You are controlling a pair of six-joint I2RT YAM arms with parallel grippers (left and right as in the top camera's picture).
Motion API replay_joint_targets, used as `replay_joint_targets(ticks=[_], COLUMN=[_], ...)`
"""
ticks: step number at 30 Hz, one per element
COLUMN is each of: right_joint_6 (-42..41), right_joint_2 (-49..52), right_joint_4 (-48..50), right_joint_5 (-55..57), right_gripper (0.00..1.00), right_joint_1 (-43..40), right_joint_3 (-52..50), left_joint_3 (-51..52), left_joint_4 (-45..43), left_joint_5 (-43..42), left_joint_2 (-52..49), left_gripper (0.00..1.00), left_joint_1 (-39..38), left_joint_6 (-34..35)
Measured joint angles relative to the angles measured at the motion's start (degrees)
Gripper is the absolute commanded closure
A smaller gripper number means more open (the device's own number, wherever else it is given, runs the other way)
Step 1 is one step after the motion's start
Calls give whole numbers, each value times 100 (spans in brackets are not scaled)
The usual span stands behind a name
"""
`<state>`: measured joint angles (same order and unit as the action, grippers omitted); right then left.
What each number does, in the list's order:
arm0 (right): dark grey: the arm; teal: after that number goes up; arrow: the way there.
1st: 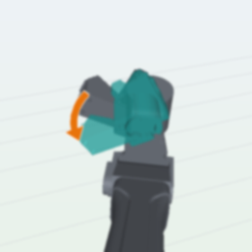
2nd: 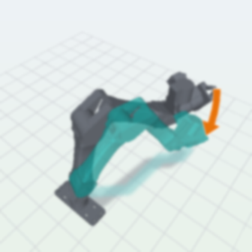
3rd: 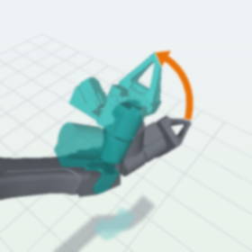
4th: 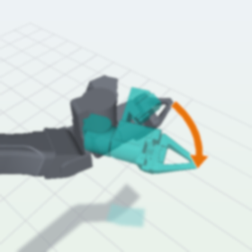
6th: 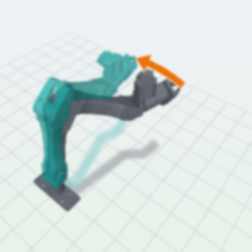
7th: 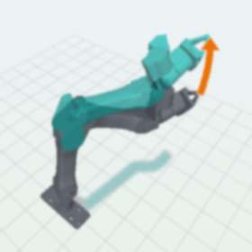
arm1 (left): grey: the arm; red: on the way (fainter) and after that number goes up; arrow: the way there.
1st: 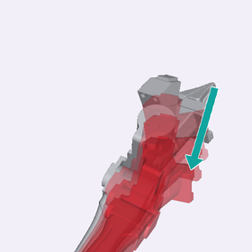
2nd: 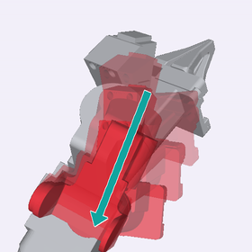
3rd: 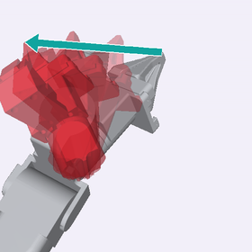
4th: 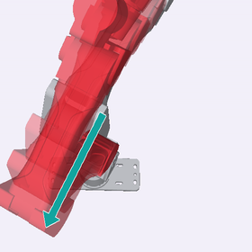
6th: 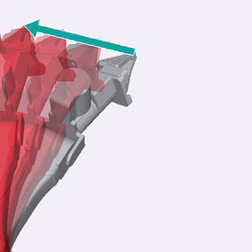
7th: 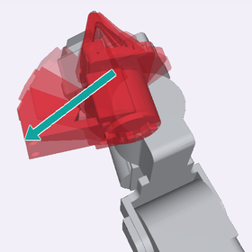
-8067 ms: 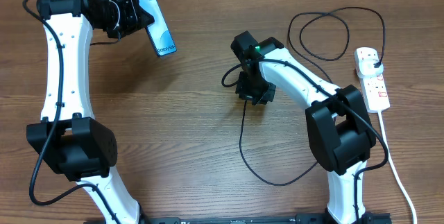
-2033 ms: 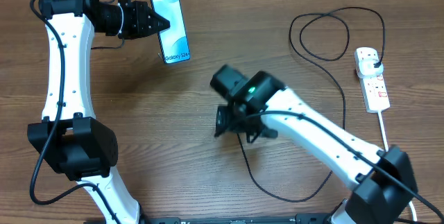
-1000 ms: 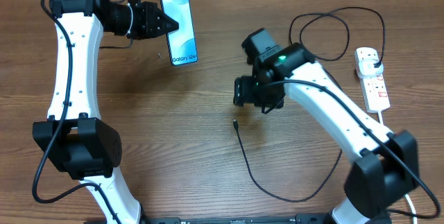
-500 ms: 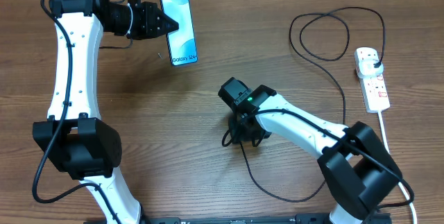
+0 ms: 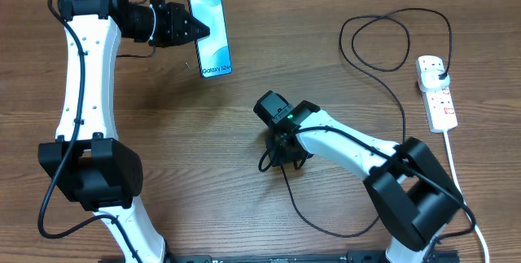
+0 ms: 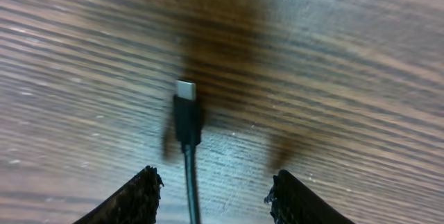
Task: Plug charger to phone and switch on socket
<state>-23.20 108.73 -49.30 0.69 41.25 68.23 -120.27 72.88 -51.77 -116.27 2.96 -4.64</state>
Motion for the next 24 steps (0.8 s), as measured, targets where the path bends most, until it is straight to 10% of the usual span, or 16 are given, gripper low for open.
replay_joint_targets(ticks=[24], right_joint_6=[-42], right_joint_2=[107], right_joint_4=[319], right_joint_5=[315], right_gripper=[75], right_joint_1=[313], right_joint_3=[11], left_joint_3=[0], left_joint_4=[-2], left_joint_5=[0], left_joint_2=[0], left_gripper=[96], left_joint_1=[0], left_joint_6=[0])
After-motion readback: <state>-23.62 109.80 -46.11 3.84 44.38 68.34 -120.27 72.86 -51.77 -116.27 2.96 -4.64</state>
